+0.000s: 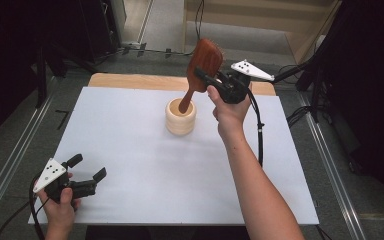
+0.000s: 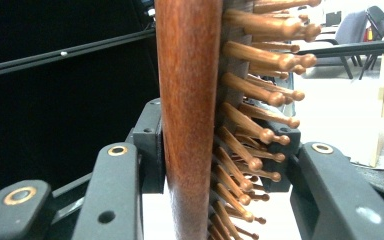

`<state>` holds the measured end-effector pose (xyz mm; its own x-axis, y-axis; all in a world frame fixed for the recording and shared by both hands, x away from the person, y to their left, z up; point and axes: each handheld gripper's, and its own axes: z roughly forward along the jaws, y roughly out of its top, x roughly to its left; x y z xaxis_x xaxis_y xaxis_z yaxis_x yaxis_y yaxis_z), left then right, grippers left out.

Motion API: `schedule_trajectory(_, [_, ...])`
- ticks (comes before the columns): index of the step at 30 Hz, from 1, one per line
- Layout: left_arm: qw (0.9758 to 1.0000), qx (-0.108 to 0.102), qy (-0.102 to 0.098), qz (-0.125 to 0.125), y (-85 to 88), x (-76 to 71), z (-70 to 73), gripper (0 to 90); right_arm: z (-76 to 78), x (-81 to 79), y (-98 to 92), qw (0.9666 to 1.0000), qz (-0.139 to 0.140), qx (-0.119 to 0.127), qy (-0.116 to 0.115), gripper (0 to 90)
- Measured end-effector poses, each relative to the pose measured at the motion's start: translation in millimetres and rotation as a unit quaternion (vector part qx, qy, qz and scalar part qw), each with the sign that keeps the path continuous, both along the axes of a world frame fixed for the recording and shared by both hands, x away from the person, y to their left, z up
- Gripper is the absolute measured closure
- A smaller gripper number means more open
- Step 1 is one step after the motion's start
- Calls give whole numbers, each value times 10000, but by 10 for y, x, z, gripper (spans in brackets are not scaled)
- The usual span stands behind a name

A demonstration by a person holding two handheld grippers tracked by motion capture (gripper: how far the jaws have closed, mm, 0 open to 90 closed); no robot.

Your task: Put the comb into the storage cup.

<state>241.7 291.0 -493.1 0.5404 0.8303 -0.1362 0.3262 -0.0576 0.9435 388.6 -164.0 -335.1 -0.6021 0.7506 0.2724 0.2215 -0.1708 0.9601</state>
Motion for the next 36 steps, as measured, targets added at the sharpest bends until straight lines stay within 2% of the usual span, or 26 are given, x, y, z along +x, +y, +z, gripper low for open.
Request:
schedule_trajectory(14, [10000,-23,-10,-23,1,0,0,0,-186,138,91,9999,-101,-88,101,533])
schedule_trajectory(16, [10000,-23,-10,-25,1,0,0,0,-236,168,112,9996,-158,-197,121,534])
schedule_trajectory(25, [10000,-16,-8,-32,2,1,0,0,-326,207,174,9992,-219,-302,147,533])
schedule_trajectory(36, [10000,-12,-12,-36,0,2,0,0,-557,261,221,9985,-251,-301,370,534])
